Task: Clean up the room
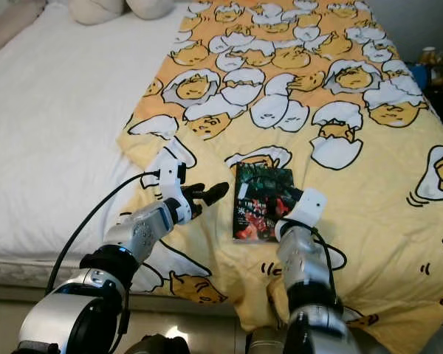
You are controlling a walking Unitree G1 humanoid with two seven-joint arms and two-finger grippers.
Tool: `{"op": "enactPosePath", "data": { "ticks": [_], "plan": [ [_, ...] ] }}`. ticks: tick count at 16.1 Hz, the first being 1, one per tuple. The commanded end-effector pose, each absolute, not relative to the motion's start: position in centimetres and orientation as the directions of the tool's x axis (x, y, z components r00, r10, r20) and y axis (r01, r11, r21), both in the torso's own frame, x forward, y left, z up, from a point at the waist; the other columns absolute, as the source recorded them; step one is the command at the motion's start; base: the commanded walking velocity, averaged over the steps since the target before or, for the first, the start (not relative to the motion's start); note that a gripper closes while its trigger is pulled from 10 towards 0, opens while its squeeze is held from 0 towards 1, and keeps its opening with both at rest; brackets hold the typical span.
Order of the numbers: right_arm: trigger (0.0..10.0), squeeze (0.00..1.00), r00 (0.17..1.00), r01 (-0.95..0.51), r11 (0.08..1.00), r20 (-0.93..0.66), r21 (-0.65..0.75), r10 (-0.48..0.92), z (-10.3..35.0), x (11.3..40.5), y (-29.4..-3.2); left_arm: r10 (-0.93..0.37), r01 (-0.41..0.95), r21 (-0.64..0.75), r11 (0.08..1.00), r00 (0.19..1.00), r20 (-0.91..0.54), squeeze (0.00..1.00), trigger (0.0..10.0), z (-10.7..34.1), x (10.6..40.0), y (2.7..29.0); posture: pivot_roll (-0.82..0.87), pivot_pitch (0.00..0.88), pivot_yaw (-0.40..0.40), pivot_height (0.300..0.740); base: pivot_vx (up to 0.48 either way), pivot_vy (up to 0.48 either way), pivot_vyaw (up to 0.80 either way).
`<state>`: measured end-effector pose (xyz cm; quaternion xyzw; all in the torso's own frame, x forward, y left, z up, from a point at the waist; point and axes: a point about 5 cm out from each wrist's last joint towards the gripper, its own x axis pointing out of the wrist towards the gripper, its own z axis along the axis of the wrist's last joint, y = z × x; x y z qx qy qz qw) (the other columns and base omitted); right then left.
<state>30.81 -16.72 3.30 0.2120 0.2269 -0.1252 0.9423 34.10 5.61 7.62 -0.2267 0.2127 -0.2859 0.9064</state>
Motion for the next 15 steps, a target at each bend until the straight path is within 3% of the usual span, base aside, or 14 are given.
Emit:
{"op": "enactPosePath", "data": {
  "ticks": [1,5,6,11,12,13,15],
  "plan": [
    [10.0,0.00,0.836,0.307,0.891,-0.542,0.335,-0.084,2.3,30.0,-14.9,-0.612,0.421,-0.533,0.734,0.750,-0.251,0.00,10.0,7.7,34.1,5.9,-0.19,0.107,0.113,0.723,0.000,0.000,0.00],
    [10.0,0.00,0.809,0.297,0.890,-0.586,0.347,-0.042,1.5,28.6,-13.4,-0.618,0.425,-0.537,0.729,0.746,-0.249,0.00,10.0,7.7,34.0,5.6,-0.20,0.102,0.116,0.723,0.000,0.000,0.00],
    [0.0,0.00,0.779,0.330,0.857,-0.627,0.397,-0.010,1.0,28.4,-12.7,-0.620,0.427,-0.535,0.729,0.744,-0.251,0.00,10.0,7.8,34.1,5.5,-0.20,0.095,0.118,0.723,0.000,0.000,0.00],
    [0.0,0.00,0.779,0.301,0.849,-0.625,0.435,0.044,1.9,28.6,-11.7,-0.621,0.443,-0.518,0.732,0.746,-0.241,0.00,10.0,8.3,34.4,5.5,-0.19,0.083,0.113,0.723,0.000,0.000,0.00],
    [4.6,0.00,0.789,0.273,0.882,-0.614,0.384,0.023,2.0,28.6,-11.9,-0.623,0.447,-0.512,0.733,0.744,-0.241,0.00,10.0,8.3,34.3,5.5,-0.19,0.082,0.111,0.723,0.000,0.000,0.00],
    [10.0,0.00,0.822,0.214,0.942,-0.569,0.259,-0.030,2.4,28.5,-12.4,-0.627,0.461,-0.494,0.737,0.740,-0.245,0.00,10.0,8.2,34.2,5.4,-0.19,0.082,0.110,0.723,0.000,0.000,0.00],
    [10.0,0.00,0.871,0.148,0.986,-0.483,0.082,-0.090,3.1,28.2,-12.9,-0.631,0.466,-0.493,0.735,0.736,-0.246,0.00,10.0,8.0,34.0,5.3,-0.20,0.082,0.108,0.723,0.000,0.000,0.00]
  ]
}}
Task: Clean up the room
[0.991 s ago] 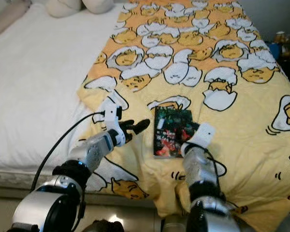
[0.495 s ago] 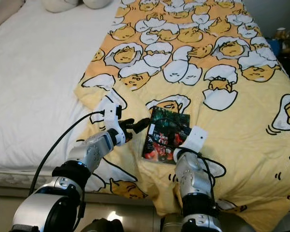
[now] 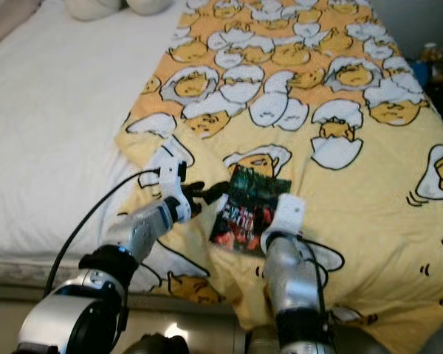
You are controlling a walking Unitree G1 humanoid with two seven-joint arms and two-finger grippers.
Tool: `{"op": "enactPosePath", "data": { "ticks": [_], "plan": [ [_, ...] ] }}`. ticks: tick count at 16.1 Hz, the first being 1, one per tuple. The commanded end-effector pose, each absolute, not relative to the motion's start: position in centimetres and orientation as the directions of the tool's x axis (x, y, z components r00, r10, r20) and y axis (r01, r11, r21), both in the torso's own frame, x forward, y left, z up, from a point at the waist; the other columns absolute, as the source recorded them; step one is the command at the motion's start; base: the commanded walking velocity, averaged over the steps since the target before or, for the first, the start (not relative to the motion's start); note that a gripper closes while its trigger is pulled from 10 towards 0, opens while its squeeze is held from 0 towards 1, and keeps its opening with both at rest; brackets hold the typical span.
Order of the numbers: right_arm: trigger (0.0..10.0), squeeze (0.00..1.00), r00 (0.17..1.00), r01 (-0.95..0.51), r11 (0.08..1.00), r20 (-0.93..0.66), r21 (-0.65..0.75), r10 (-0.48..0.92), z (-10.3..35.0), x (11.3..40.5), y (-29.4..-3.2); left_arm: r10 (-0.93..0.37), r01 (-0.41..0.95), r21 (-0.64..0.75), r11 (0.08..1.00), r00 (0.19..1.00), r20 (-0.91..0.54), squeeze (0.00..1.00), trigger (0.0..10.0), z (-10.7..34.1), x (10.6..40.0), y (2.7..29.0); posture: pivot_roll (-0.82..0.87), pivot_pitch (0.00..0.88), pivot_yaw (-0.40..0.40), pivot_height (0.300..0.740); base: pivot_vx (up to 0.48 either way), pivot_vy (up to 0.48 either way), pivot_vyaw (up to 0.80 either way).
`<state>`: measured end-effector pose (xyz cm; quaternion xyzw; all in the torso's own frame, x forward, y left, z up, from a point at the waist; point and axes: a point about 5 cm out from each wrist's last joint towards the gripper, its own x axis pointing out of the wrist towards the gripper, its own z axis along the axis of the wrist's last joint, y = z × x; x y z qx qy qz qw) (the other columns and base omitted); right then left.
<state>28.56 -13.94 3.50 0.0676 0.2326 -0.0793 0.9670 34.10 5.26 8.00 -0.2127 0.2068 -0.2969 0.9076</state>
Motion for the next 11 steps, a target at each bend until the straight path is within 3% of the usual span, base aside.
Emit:
{"op": "enactPosePath", "data": {
  "ticks": [1,3,7,11],
  "plan": [
    [10.0,0.00,0.875,0.145,0.989,-0.469,0.010,-0.123,3.0,28.0,-13.2,-0.633,0.470,-0.489,0.735,0.734,-0.247,0.00,10.0,8.0,34.0,5.3,-0.20,0.083,0.108,0.723,0.000,0.000,0.00],
    [10.0,0.00,0.904,0.125,0.989,-0.403,-0.075,-0.145,3.8,27.8,-13.3,-0.635,0.475,-0.482,0.736,0.730,-0.251,0.00,10.0,7.9,33.9,5.2,-0.20,0.081,0.108,0.723,0.000,0.000,0.00],
    [10.0,0.00,0.868,0.108,0.990,-0.495,0.094,-0.048,2.6,27.5,-11.7,-0.642,0.482,-0.481,0.733,0.724,-0.253,0.00,10.0,7.8,33.8,5.0,-0.20,0.078,0.110,0.723,0.000,0.000,0.00],
    [10.0,0.00,0.900,0.079,0.997,-0.431,0.024,-0.061,3.8,27.9,-11.5,-0.639,0.484,-0.473,0.736,0.728,-0.250,0.00,10.0,8.0,33.9,5.2,-0.19,0.077,0.106,0.723,0.000,0.000,0.00]
  ]
}}
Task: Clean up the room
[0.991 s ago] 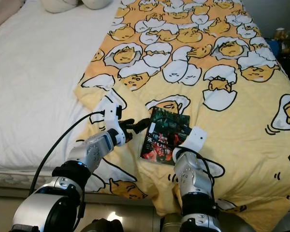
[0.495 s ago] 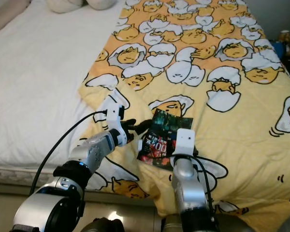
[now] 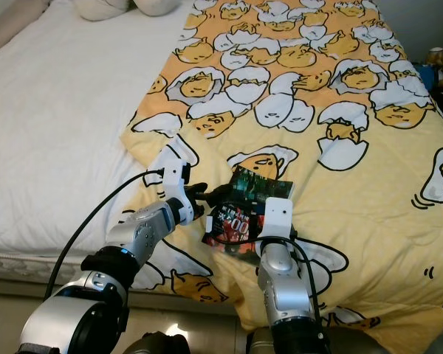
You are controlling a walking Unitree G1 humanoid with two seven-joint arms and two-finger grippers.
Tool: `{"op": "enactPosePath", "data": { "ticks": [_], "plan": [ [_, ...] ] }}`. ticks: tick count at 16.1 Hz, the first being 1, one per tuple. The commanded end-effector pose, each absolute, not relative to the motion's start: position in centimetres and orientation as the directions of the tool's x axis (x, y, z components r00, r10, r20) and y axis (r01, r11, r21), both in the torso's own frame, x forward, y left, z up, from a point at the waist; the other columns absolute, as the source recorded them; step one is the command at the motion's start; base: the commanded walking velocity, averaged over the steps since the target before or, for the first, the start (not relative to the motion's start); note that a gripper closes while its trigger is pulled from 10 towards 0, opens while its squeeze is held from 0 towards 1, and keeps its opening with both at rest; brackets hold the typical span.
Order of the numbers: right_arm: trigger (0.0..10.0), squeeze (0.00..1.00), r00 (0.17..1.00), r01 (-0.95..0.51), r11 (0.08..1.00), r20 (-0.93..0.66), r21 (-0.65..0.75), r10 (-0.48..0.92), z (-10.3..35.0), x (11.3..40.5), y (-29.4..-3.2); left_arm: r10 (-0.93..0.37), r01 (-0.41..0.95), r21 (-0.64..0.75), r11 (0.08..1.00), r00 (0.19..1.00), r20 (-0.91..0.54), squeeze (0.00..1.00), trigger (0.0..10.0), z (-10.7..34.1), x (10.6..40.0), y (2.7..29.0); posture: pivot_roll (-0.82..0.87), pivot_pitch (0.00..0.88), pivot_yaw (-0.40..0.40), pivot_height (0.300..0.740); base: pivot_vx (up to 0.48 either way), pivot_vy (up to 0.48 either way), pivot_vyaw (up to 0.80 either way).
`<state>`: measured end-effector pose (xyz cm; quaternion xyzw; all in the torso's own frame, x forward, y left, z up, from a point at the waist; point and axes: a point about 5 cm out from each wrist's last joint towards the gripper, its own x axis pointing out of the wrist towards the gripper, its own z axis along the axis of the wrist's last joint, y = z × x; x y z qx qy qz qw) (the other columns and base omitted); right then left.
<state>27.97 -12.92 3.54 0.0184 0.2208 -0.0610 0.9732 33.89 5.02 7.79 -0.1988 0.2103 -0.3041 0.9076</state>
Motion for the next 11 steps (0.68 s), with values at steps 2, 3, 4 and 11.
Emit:
{"op": "enactPosePath", "data": {
  "ticks": [2,3,4,11],
  "plan": [
    [10.0,1.00,0.849,0.182,0.966,-0.525,0.185,-0.059,2.3,27.4,-11.9,-0.638,0.483,-0.472,0.737,0.728,-0.251,0.00,10.0,7.9,33.9,5.2,-0.19,0.078,0.105,0.723,0.000,0.000,0.00],
    [10.0,1.00,0.834,0.219,0.943,-0.549,0.249,-0.049,1.8,27.3,-12.0,-0.638,0.484,-0.472,0.737,0.728,-0.250,0.00,10.0,7.9,33.9,5.2,-0.19,0.078,0.105,0.723,0.000,0.000,0.00],
    [10.0,1.00,0.837,0.216,0.946,-0.545,0.242,-0.052,1.9,27.4,-12.1,-0.639,0.485,-0.472,0.736,0.727,-0.249,0.00,10.0,8.0,33.9,5.1,-0.19,0.078,0.105,0.723,0.000,0.000,0.00],
    [10.0,0.00,0.913,0.146,0.988,-0.393,0.054,-0.114,5.4,26.9,-13.2,-0.644,0.498,-0.463,0.734,0.726,-0.241,0.00,10.0,8.1,33.8,4.9,-0.19,0.082,0.091,0.723,0.000,0.000,0.00]
  ]
}}
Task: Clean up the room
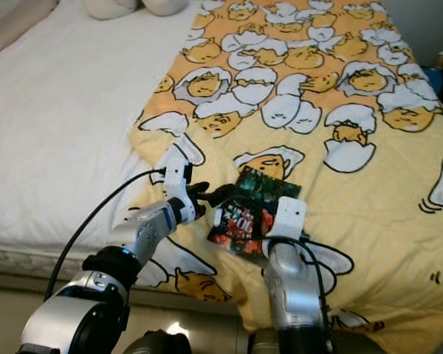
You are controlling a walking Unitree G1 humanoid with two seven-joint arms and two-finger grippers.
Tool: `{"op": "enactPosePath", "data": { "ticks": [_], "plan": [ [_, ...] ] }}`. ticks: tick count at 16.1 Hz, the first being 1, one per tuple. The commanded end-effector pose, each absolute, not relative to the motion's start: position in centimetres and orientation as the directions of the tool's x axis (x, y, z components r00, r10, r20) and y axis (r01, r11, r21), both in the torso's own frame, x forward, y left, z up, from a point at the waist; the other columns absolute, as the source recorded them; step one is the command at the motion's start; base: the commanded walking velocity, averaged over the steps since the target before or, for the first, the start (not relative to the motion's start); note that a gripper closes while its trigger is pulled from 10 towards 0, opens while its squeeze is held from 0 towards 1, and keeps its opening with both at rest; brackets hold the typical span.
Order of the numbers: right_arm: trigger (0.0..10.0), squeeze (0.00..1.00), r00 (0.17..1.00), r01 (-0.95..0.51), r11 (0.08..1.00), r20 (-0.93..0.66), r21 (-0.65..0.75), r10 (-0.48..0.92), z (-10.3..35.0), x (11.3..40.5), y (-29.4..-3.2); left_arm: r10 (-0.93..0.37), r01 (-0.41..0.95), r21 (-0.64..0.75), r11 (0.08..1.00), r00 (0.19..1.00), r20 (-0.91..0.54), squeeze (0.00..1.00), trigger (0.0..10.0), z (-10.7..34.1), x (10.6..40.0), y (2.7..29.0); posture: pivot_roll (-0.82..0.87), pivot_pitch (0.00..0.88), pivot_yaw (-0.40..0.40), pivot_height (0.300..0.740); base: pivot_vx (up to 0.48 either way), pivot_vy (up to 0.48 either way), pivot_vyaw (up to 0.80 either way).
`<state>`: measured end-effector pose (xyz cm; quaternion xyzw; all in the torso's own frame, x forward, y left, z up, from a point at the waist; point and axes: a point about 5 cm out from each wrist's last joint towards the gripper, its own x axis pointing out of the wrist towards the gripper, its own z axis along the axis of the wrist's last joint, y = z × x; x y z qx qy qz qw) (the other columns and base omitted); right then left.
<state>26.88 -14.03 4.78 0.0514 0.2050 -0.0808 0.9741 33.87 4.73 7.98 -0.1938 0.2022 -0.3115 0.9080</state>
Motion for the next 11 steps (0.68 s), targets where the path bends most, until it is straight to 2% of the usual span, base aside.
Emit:
{"op": "enactPosePath", "data": {
  "ticks": [1,5,7,11],
  "plan": [
    [10.0,0.00,0.912,0.116,0.992,-0.402,0.047,-0.087,5.6,26.1,-13.4,-0.644,0.499,-0.461,0.734,0.726,-0.240,0.00,10.0,8.1,33.8,4.8,-0.19,0.082,0.086,0.723,0.000,0.000,0.00],
    [10.0,0.00,0.903,0.098,0.992,-0.426,0.076,-0.057,6.3,24.7,-14.8,-0.641,0.495,-0.462,0.736,0.728,-0.243,0.00,10.0,7.8,33.6,5.0,-0.20,0.080,0.081,0.723,0.000,0.000,0.00],
    [10.0,0.00,0.908,0.077,0.993,-0.419,0.093,-0.031,6.7,24.6,-14.5,-0.642,0.494,-0.462,0.736,0.727,-0.244,0.00,10.0,7.8,33.6,5.0,-0.21,0.075,0.080,0.723,0.000,0.000,0.00],
    [10.0,0.00,0.866,0.125,0.964,-0.500,0.233,0.008,4.5,24.7,-13.4,-0.648,0.504,-0.459,0.732,0.723,-0.238,0.00,10.0,8.0,33.7,4.8,-0.19,0.065,0.092,0.723,0.000,0.000,0.00]
  ]
}}
